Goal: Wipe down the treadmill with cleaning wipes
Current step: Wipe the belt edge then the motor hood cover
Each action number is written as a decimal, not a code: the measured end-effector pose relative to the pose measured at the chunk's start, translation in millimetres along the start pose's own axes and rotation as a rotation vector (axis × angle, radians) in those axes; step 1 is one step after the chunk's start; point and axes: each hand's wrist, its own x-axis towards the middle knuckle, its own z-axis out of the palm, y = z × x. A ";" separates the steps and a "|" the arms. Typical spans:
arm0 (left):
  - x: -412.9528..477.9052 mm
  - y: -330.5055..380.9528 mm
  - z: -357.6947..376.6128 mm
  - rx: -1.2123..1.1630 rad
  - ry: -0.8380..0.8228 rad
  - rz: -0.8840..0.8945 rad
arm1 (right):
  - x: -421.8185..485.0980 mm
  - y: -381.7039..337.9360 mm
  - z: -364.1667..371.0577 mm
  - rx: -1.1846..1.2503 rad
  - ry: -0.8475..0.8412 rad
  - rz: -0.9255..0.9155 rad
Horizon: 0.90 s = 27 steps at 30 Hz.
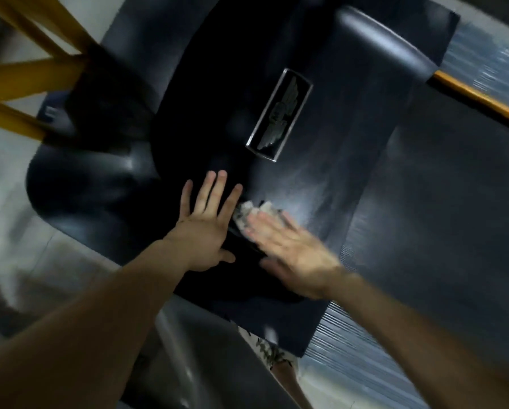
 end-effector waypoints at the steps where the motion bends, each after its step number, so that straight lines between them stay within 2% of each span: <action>1: -5.6 -2.4 1.8 -0.023 0.099 0.006 | 3.3 29.4 -6.5 -0.084 0.032 0.066; 2: -11.8 -6.5 4.1 -0.064 0.209 0.001 | 9.9 61.7 -13.6 -0.108 0.092 0.241; 4: -23.5 -19.3 7.9 -0.181 0.415 -0.058 | 28.6 104.1 -35.0 -0.064 0.241 0.707; 5: -27.8 -27.6 8.8 -0.232 0.485 -0.119 | 38.9 101.1 -36.6 -0.009 0.288 0.819; 6: -31.2 -37.8 7.9 -0.285 0.518 -0.201 | 47.0 81.5 -31.2 0.038 0.321 0.788; 7: -32.8 -49.1 4.9 -0.344 0.515 -0.291 | 52.0 49.0 -24.0 0.063 0.301 0.626; 9: -29.4 -72.3 -6.4 -0.410 0.438 -0.423 | 50.5 -18.2 -12.3 0.123 0.069 0.163; 10: -24.2 -82.8 -13.2 -0.412 0.375 -0.451 | 49.8 -32.8 -11.5 0.107 -0.061 -0.027; 11: -16.7 -91.7 -20.5 -0.402 0.303 -0.454 | 57.2 -31.2 -16.0 0.022 -0.093 -0.152; 12: -9.4 -97.4 -27.4 -0.389 0.225 -0.436 | 74.0 -13.9 -22.2 -0.079 -0.048 -0.203; 14: -0.2 -101.8 -34.2 -0.379 0.088 -0.405 | 117.8 36.2 -37.0 -0.202 0.088 -0.027; 16: 3.4 -104.5 -34.6 -0.380 0.024 -0.398 | 162.8 73.3 -58.0 -0.271 0.182 0.294; 17: 4.4 -106.3 -35.0 -0.402 0.011 -0.390 | 177.4 71.9 -61.2 -0.253 0.209 0.429; 18: 3.7 -106.0 -34.1 -0.427 0.006 -0.383 | 183.8 58.1 -58.4 -0.203 0.236 0.461; 19: 1.5 -104.7 -34.2 -0.442 0.010 -0.382 | 182.0 39.2 -49.2 -0.139 0.228 0.359; 21: -1.8 -103.6 -37.5 -0.437 0.000 -0.392 | 159.8 -0.5 -31.8 -0.051 0.066 -0.070; 23: -2.1 -105.2 -40.7 -0.432 -0.026 -0.389 | 147.3 -6.5 -36.1 -0.166 -0.120 -0.414; 24: -1.4 -105.3 -41.2 -0.437 -0.038 -0.380 | 160.2 7.9 -45.0 -0.249 -0.106 -0.458; 25: -1.4 -105.4 -41.5 -0.451 -0.048 -0.367 | 180.1 28.0 -53.1 -0.330 -0.060 -0.371; 27: -2.4 -107.1 -41.9 -0.479 -0.057 -0.355 | 230.1 65.2 -76.7 -0.381 0.093 0.050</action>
